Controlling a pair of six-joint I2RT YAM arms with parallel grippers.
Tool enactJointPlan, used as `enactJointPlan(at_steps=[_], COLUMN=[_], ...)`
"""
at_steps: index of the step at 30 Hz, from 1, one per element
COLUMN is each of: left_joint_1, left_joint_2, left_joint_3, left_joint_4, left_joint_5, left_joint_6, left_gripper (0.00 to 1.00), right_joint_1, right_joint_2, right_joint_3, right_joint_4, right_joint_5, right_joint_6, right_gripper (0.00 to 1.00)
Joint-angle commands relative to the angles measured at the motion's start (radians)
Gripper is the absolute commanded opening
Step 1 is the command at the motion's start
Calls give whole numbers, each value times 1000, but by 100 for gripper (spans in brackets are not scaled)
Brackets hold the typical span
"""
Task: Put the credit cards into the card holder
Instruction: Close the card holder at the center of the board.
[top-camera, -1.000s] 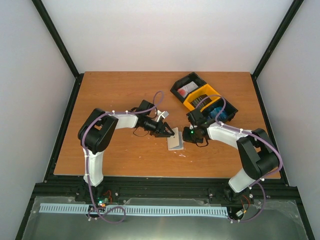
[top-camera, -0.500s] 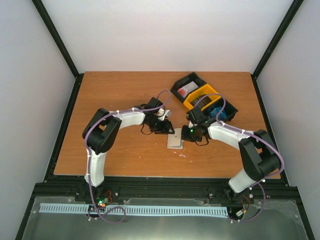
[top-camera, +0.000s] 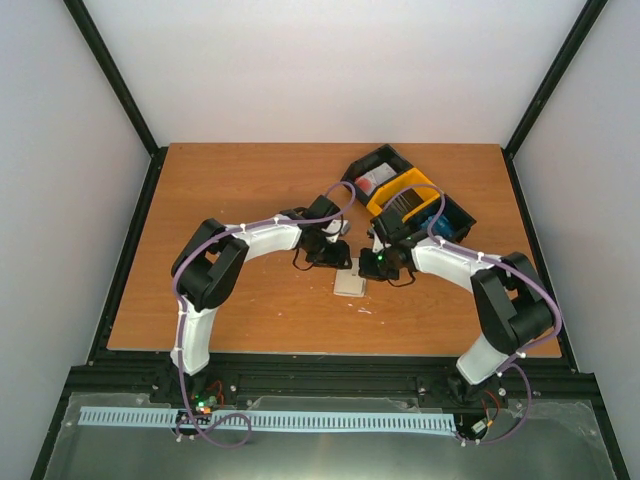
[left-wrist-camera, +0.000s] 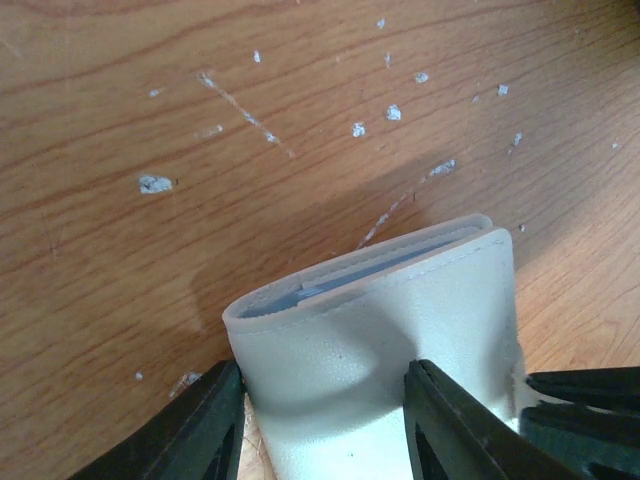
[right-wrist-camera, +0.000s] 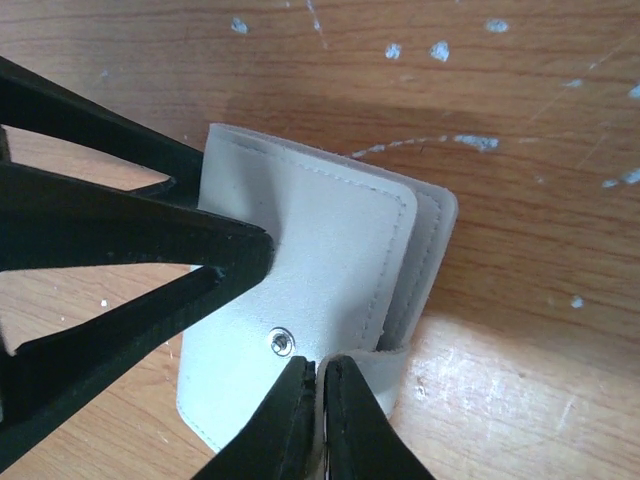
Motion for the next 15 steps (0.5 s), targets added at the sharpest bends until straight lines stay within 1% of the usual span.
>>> enactJointPlan(at_steps=[1,7,12,15], left_joint_1=[-5,-5,-5,-4], left_joint_2=[49,31,-2,-37], left_joint_3=[-41,-43,-62,-81], left_joint_4=[-88,-69,-48,-28], left_joint_5=[-52,-24,-23,-15], left_joint_6=[-1,-3,-9,-12], left_gripper=[46,46,47,49], right_joint_1=[-1,0,0,0], right_joint_2=[49,83,79,72], right_joint_3=[44,47,47,47], right_joint_4=[-9,-19,-17,-7], right_joint_5=[-56,-104,-92,-92], right_joint_6=[-11,-16,-15,-7], right_gripper=[6,12,18,22])
